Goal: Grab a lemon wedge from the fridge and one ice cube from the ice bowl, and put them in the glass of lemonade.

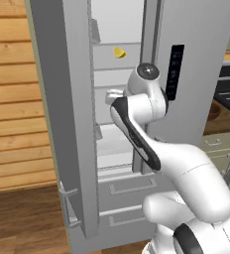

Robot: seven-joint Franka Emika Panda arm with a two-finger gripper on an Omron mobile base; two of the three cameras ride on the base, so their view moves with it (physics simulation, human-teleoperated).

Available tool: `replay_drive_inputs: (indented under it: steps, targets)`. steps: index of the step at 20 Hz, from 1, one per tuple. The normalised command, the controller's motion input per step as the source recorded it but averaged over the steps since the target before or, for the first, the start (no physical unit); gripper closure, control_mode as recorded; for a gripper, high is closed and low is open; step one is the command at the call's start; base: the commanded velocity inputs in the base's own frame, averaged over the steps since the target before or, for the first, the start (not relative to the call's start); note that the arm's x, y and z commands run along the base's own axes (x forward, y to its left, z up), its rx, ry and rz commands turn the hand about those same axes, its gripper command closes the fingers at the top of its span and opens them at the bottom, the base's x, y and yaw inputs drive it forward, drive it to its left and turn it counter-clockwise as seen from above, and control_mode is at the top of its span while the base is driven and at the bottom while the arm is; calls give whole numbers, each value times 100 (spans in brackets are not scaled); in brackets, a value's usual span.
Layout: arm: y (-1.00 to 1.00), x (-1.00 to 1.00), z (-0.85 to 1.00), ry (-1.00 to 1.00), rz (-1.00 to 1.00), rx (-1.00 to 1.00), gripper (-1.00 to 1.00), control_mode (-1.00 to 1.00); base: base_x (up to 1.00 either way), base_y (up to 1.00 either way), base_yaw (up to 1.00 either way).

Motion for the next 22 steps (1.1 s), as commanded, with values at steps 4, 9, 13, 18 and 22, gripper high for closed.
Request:
replay_drive_inputs:
  steps: [4,9,13,18,22]
  targets:
    - [10,62,0,0,0,0,-100,-100,0,0,0]
    - [2,71,0,0,0,-1,-100,-100,0,0,0]
    - [0,72,2,0,-1,-4,-100,-100,0,0,0]
    - [5,76,0,0,-1,-16,-100,-100,0,0,0]
    - [31,54,0,-6,0,-25,-100,-100,0,0,0]
